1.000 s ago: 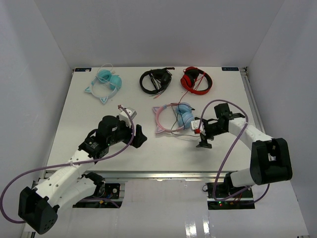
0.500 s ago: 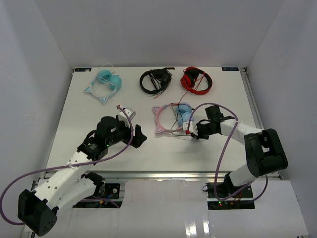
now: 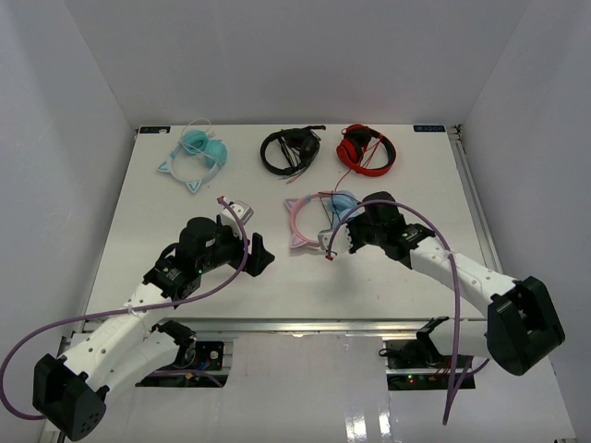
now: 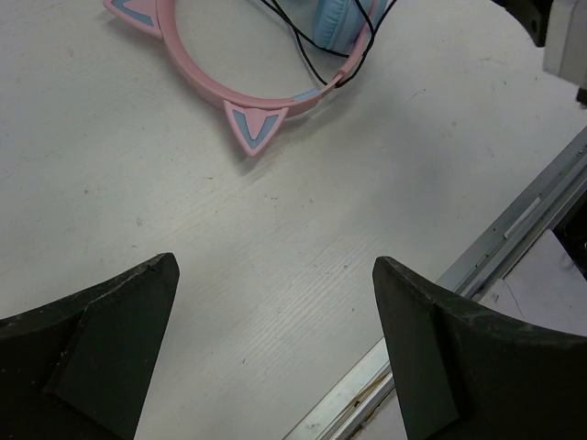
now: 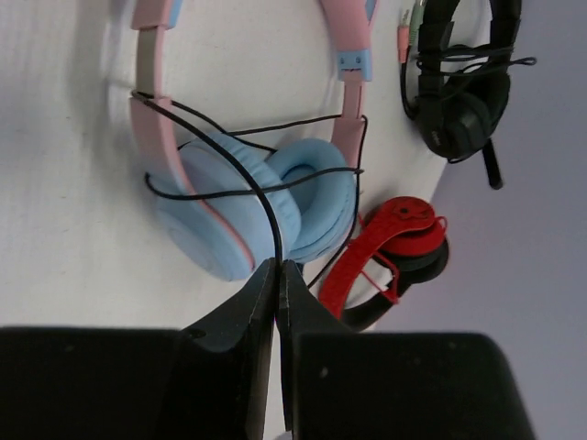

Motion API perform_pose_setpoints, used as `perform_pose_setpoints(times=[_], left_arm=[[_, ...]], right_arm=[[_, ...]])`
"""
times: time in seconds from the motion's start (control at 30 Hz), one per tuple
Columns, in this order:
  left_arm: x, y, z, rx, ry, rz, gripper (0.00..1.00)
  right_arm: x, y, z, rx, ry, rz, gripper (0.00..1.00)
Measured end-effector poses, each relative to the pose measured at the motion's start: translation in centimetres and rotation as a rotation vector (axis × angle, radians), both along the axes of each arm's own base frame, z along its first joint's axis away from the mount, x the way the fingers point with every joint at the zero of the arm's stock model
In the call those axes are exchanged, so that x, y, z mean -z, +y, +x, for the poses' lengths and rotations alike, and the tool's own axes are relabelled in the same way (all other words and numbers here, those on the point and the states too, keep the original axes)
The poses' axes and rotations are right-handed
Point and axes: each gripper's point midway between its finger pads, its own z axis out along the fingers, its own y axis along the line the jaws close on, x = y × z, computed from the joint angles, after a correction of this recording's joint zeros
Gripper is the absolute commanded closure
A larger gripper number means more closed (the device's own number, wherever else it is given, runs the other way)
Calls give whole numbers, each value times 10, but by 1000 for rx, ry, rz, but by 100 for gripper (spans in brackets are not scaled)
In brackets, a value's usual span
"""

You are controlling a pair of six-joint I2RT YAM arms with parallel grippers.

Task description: Wrap the headphones

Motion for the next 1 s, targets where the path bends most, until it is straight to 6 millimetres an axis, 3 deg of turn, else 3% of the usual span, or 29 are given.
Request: perform_pose_setpoints(times=[0.1,0.27,0.37,0.4,0.63,1.0], left_arm=[[0,0,0,0,0,1,2],[1,0,0,1,0,3,2],[2,0,0,1,2,5,2],[2,0,0,1,2,5,2],[2,0,0,2,3,5,2],[2,0,-1,5,3,4,2]], right_arm=[[6,17,13,-23,-86,-63,92],[34,41,33,-36,-161,-149,88],[48,52,43,-23,-166,-176,75],[49,55,48,-13,-170,-176,65],[27,65,74,86,-222,-100,36],[5,63,90,183,-128,18,28]])
